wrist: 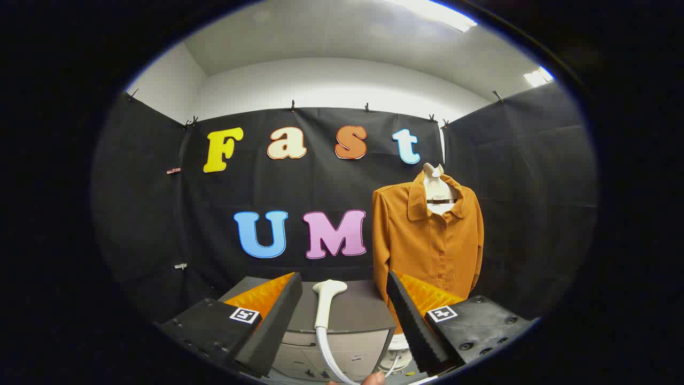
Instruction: Iron the clothes twice with a garment steamer, once on the left side and once on the right side.
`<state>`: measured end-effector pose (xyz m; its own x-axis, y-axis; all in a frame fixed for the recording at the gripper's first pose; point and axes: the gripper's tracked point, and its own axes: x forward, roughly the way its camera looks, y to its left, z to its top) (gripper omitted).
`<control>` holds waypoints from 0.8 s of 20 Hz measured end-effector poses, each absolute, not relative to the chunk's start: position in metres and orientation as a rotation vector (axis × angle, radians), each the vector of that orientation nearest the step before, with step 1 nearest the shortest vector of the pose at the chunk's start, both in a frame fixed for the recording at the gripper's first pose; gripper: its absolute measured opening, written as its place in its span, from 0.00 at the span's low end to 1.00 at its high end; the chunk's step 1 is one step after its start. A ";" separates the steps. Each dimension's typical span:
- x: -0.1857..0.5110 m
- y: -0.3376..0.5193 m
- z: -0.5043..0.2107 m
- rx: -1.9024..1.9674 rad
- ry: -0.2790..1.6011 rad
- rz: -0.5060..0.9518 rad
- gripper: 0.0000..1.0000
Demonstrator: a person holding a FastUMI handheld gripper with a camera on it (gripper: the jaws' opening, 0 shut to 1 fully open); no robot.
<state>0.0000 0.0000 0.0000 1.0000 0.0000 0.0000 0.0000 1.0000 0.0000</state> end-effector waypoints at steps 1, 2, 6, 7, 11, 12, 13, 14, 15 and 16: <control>0.000 0.001 -0.001 0.005 0.004 0.002 0.98; -0.001 0.002 -0.002 0.010 0.007 0.005 0.98; -0.004 0.010 -0.001 0.005 -0.001 0.019 0.98; -0.004 0.011 0.000 -0.003 -0.001 0.018 0.98; -0.010 0.021 0.002 -0.015 -0.005 0.033 0.98; -0.012 0.022 0.002 -0.024 -0.007 0.033 0.98; -0.013 0.024 0.002 -0.031 -0.008 0.036 0.98; -0.014 0.026 0.002 -0.032 -0.009 0.036 0.98; -0.016 0.027 0.002 -0.031 -0.009 0.037 0.98; -0.017 0.029 0.002 -0.033 -0.009 0.039 0.98</control>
